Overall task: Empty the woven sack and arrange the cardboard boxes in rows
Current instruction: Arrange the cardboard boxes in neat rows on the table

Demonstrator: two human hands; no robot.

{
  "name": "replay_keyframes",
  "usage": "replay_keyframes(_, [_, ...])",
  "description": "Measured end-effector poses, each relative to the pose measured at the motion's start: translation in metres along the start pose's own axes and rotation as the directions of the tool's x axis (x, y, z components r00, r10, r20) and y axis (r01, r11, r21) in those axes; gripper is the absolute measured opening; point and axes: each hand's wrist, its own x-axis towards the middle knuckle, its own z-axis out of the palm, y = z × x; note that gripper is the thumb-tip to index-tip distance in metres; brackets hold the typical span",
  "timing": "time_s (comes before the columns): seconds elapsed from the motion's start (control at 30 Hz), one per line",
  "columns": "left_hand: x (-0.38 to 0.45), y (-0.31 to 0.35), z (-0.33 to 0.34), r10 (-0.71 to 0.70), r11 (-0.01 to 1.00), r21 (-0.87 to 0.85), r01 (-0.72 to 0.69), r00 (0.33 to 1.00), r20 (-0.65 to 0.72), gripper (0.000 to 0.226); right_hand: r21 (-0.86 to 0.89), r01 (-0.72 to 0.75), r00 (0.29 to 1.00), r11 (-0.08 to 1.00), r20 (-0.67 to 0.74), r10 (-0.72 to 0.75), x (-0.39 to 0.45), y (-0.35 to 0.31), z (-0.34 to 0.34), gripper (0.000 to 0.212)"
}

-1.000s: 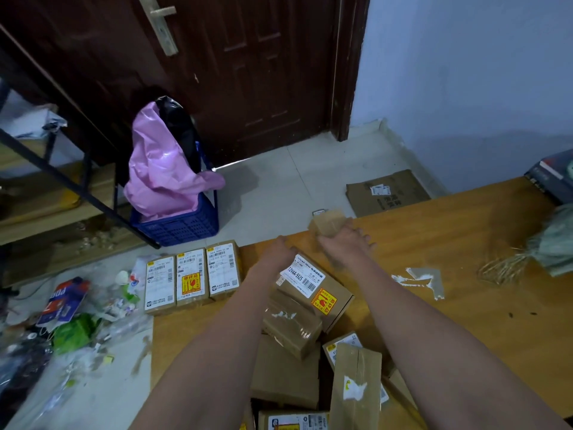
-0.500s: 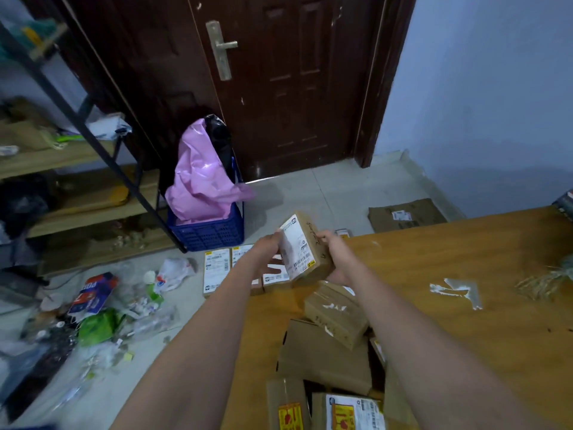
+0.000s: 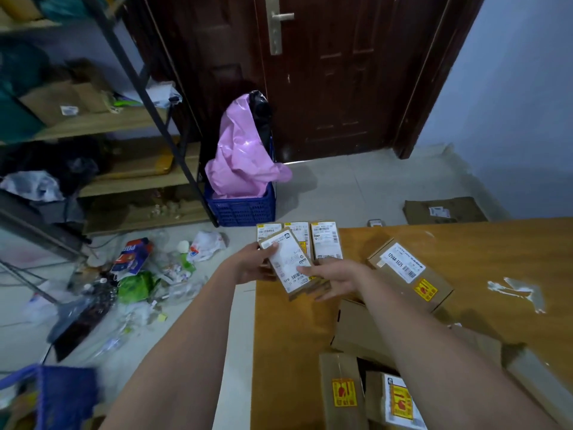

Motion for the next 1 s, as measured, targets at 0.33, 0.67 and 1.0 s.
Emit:
replay_keyframes(0.33, [0.004, -0.046, -0.054, -0.176, 0.934, 0.314, 0.168, 0.984, -0.003, 0.070, -0.150, -0.014, 0.997, 0.989, -0.078, 0.002, 0.017, -0.002, 0.017, 0.057])
replay_keyframes(0.67, [0.030, -0.066, -0.052, -0.284, 0.830, 0.520, 0.202, 0.955, 0.081, 0.058, -0.256, 0.004, 0.975, 0.967, -0.212, -0.060, 0.058, -0.011, 0.049, 0.081])
replay_keyframes(1.0, [0.044, -0.094, -0.065, -0.361, 0.870, 0.368, 0.329, 0.932, 0.020, 0.046, -0.087, -0.142, 0.964, 0.986, -0.236, 0.118, 0.086, 0.017, 0.074, 0.035])
